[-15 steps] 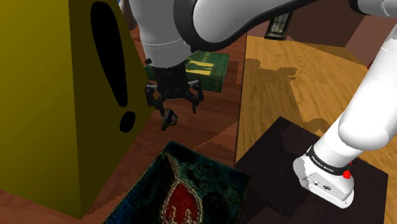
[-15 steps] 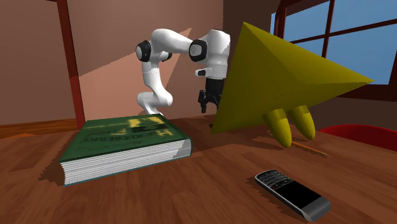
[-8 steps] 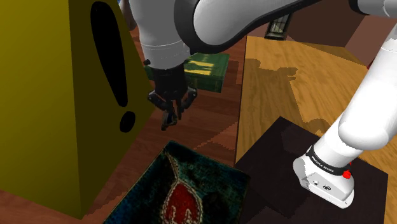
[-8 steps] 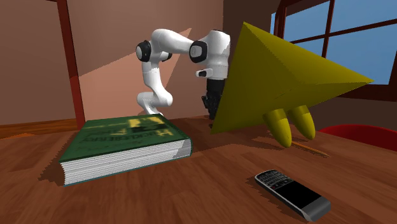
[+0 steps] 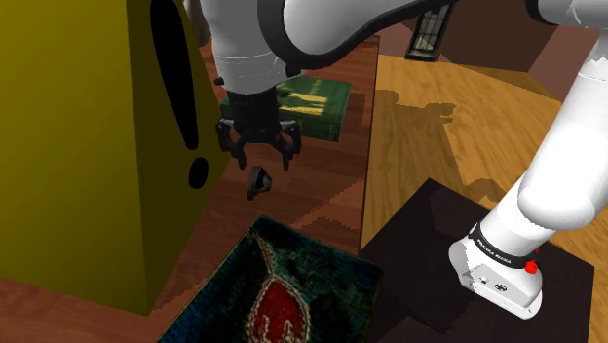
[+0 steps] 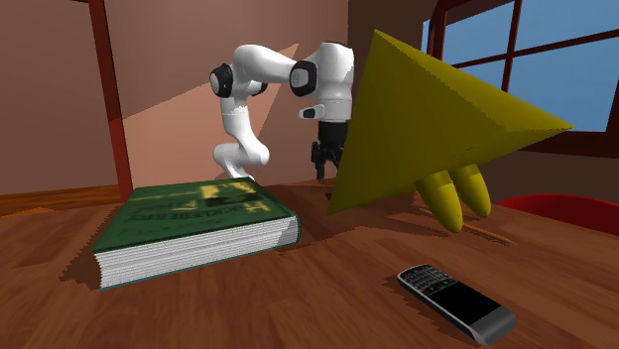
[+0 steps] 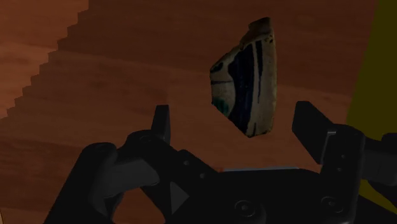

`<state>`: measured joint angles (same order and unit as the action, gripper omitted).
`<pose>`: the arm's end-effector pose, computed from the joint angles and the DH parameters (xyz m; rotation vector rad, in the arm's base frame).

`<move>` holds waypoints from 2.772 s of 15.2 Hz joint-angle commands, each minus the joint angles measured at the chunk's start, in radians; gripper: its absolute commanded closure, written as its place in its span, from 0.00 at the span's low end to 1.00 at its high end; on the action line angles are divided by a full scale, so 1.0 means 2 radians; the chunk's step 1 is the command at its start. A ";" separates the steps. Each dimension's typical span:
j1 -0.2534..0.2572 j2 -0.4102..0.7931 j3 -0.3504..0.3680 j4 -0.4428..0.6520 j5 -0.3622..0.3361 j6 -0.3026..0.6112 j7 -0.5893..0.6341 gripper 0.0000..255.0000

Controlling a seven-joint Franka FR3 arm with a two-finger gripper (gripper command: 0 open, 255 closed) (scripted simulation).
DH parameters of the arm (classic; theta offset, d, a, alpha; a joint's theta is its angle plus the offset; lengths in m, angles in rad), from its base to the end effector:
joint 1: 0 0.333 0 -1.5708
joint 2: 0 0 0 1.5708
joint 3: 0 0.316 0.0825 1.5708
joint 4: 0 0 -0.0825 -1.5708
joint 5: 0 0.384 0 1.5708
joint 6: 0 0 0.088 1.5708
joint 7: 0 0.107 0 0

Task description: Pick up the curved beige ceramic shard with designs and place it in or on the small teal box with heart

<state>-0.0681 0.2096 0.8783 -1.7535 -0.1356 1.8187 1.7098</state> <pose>0.4400 0.4026 0.4776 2.8014 -1.2970 -0.0767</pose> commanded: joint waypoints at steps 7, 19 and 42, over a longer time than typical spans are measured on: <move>0.004 0.018 -0.009 -0.027 -0.012 0.053 0.035 0.00; 0.003 0.018 -0.009 -0.032 -0.012 0.058 0.035 1.00; 0.004 0.000 -0.002 0.067 0.005 -0.052 0.025 1.00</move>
<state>-0.0585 0.2178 0.8718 -1.6361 -0.1306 1.7252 1.7639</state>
